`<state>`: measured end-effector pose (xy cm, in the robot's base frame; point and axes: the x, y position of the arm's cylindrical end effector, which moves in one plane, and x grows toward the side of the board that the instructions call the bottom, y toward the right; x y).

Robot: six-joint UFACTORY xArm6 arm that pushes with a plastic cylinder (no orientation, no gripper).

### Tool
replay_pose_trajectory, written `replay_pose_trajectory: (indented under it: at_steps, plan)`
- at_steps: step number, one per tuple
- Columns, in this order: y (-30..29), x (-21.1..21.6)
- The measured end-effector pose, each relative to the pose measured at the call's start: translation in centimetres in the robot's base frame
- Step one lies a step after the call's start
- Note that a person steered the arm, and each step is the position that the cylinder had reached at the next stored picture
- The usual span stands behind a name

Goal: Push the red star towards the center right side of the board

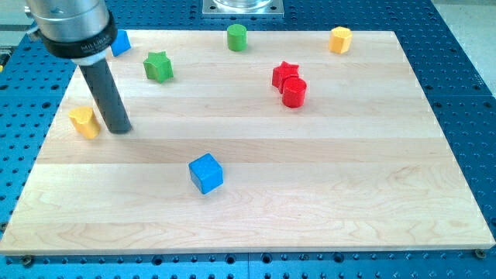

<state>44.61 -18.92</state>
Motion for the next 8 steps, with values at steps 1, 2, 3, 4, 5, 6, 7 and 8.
replay_pose_trajectory:
  at_steps: [1,2,3,4,5,6,7,8]
  plan:
    - [0.0,0.9]
    - [0.0,0.9]
    - [2.2,-0.9]
    - [10.3,-3.8]
    - [18.3,-6.6]
    - [19.7,-9.9]
    - [25.8,-11.9]
    - [29.2,-13.5]
